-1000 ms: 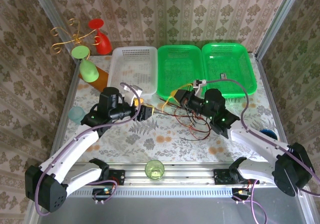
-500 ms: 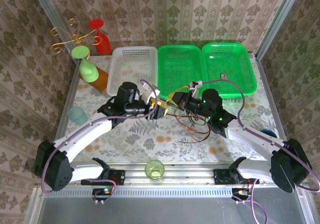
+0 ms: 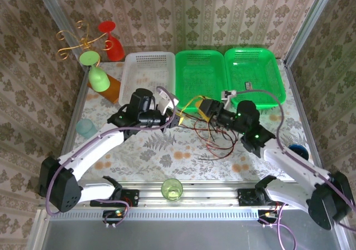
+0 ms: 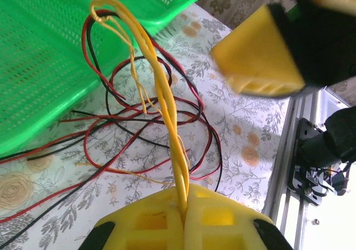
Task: Untangle the cables
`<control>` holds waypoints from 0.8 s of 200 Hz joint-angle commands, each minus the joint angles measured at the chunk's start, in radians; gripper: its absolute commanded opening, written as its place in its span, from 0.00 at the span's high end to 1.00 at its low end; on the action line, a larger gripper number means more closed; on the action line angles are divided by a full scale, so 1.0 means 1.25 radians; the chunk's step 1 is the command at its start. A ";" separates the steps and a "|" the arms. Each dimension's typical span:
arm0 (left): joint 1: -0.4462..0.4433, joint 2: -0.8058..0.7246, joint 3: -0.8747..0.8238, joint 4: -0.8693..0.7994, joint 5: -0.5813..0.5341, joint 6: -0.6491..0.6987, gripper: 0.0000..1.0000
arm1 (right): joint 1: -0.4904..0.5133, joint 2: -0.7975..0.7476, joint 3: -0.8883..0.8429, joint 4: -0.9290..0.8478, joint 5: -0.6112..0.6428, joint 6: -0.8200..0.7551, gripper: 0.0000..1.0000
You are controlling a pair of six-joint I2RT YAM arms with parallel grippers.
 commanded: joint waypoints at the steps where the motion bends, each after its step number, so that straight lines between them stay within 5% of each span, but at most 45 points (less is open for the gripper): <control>1: 0.004 -0.023 0.041 -0.042 -0.003 0.031 1.00 | -0.055 -0.097 0.014 -0.160 -0.046 -0.081 0.38; 55: 0.006 -0.033 0.039 -0.034 -0.002 0.014 1.00 | -0.096 -0.134 0.088 -0.557 0.091 -0.531 0.39; 160: 0.006 -0.061 0.037 -0.061 -0.020 0.011 1.00 | -0.050 0.140 0.092 -0.366 -0.045 -0.589 0.50</control>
